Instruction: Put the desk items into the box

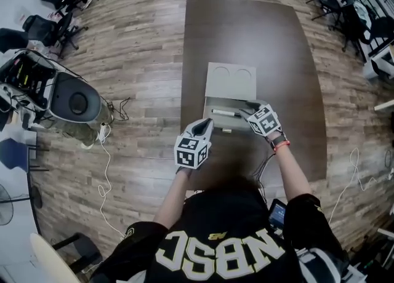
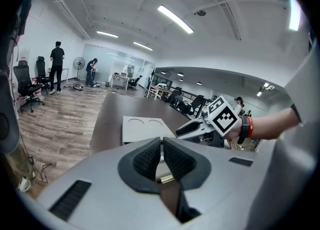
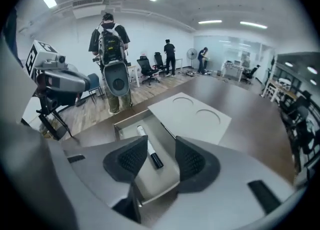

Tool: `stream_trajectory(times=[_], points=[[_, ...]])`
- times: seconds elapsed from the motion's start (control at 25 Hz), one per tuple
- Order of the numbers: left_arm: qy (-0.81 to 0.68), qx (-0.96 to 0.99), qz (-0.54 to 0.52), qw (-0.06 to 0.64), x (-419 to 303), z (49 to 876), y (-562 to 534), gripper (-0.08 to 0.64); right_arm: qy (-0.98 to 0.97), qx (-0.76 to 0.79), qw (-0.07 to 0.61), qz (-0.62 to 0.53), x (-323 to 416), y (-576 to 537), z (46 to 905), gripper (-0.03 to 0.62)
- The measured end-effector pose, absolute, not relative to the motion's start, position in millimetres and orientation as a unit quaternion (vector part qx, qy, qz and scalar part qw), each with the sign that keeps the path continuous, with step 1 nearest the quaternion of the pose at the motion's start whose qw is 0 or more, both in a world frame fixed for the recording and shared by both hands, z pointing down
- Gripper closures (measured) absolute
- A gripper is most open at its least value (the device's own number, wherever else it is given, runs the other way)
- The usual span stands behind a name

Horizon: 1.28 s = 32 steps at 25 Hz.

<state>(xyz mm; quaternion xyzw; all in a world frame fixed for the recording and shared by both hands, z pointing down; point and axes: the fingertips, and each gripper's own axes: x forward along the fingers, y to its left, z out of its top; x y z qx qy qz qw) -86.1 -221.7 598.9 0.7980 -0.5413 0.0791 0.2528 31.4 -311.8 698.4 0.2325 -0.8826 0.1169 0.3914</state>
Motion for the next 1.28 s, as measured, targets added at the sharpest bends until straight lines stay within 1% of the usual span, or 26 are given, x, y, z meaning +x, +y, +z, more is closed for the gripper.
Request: stream_trajectory(times=[0.16, 0.48, 0.56, 0.68, 0.96, 1.04, 1.28], points=[[-0.531, 0.809, 0.078, 0.240, -75.1, 590.7, -230.1, 0.529, -0.884, 0.292, 0.339, 0.136, 60.8, -318.9, 667.3, 0.426], [-0.524, 0.825, 0.062, 0.201, -64.0, 562.2, -237.6, 0.529, -0.874, 0.386, 0.260, 0.141, 95.6, -302.3, 611.0, 0.470], [-0.528, 0.826, 0.056, 0.191, -62.7, 552.9, -235.9, 0.531, -0.871, 0.407, 0.235, 0.144, 100.8, -295.2, 598.1, 0.496], [-0.532, 0.828, 0.046, 0.171, -62.9, 538.8, -238.6, 0.531, -0.862, 0.442, 0.206, 0.135, 106.7, -287.1, 578.7, 0.516], [-0.533, 0.833, 0.035, 0.143, -60.7, 522.2, -229.5, 0.534, -0.852, 0.482, 0.163, 0.120, 109.3, -260.3, 549.7, 0.552], [-0.534, 0.834, 0.032, 0.136, -58.8, 515.8, -222.2, 0.538, -0.848, 0.495, 0.148, 0.119, 113.4, -251.1, 541.2, 0.575], [-0.542, 0.833, 0.021, 0.106, -60.4, 502.1, -218.9, 0.543, -0.833, 0.527, 0.115, 0.121, 124.4, -241.3, 528.1, 0.583]])
